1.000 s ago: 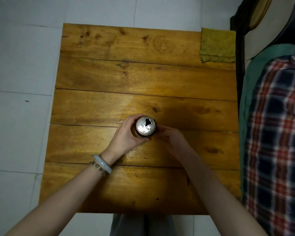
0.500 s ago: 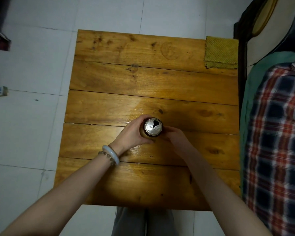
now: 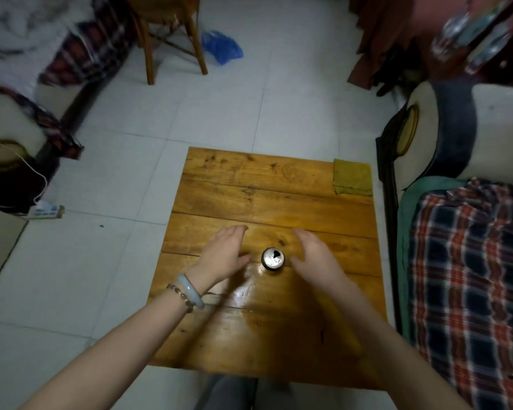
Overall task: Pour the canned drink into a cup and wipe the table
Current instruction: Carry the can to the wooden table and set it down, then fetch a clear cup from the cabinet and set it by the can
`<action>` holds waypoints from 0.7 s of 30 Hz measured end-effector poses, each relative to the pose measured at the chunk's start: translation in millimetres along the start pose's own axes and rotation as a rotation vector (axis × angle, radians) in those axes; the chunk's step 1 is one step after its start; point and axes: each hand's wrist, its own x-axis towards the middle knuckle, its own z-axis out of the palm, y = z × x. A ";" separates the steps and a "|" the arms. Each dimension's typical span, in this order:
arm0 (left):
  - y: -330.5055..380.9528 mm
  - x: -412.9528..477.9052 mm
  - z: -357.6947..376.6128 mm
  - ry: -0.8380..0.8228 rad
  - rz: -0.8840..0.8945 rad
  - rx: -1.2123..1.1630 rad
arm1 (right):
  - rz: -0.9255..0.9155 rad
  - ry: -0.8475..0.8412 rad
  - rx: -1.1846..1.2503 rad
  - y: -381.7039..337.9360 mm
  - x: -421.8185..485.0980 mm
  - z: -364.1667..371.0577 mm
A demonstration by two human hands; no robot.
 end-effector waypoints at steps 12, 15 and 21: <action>19.3 -126.5 -94.3 0.503 -0.107 0.197 | -0.490 0.252 -0.411 -101.9 -69.1 -48.6; 22.2 -162.0 -93.9 0.556 -0.222 0.222 | -0.618 0.255 -0.463 -119.2 -82.1 -43.5; 34.7 -240.5 -63.4 0.627 -0.474 0.180 | -0.846 0.206 -0.493 -143.2 -120.3 -11.7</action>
